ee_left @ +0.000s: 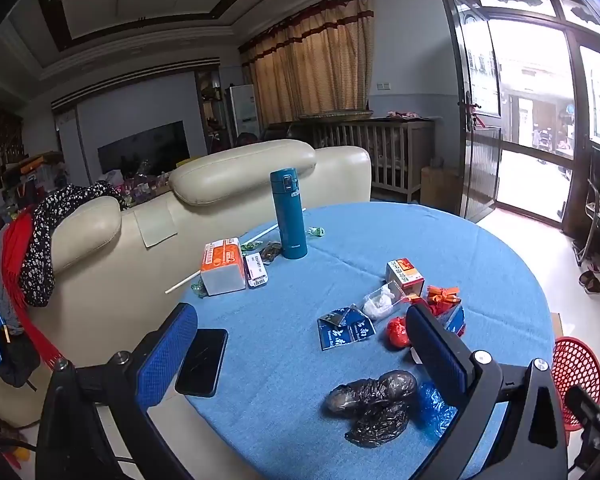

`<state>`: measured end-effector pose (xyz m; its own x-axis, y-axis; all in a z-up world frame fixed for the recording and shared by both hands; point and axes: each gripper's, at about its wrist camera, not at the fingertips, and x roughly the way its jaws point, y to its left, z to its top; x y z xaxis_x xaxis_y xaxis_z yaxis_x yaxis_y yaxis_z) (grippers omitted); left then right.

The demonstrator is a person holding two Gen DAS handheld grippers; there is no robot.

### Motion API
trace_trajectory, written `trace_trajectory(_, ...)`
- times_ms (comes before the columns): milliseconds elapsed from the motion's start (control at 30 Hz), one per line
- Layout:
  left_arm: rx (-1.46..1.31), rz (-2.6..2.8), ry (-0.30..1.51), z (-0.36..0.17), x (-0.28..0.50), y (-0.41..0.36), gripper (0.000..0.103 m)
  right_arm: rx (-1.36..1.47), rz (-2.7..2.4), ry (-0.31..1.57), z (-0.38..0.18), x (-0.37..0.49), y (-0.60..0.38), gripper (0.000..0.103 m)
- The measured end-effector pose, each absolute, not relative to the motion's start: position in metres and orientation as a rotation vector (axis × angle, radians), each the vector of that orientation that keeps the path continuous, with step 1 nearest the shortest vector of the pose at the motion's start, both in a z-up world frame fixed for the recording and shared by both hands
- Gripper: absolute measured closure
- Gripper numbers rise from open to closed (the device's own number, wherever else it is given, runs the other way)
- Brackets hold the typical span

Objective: Collect trash
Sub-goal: 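Move both tools toward the bags on the blue table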

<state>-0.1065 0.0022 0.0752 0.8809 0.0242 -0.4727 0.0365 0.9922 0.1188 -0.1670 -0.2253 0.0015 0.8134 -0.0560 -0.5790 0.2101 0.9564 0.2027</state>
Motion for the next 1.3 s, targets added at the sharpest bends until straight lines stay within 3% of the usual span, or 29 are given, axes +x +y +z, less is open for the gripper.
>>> trace_trajectory(500, 0.147, -0.012, 0.51, 0.07, -0.107, -0.004, 0.0, 0.155, -0.188, 0.515, 0.023, -0.121, -0.234, 0.0)
trace_trajectory(1300, 0.172, -0.034, 0.557, 0.053, -0.1, -0.012, 0.0, 0.149, -0.174, 0.594, 0.002, -0.103, -0.232, 0.0)
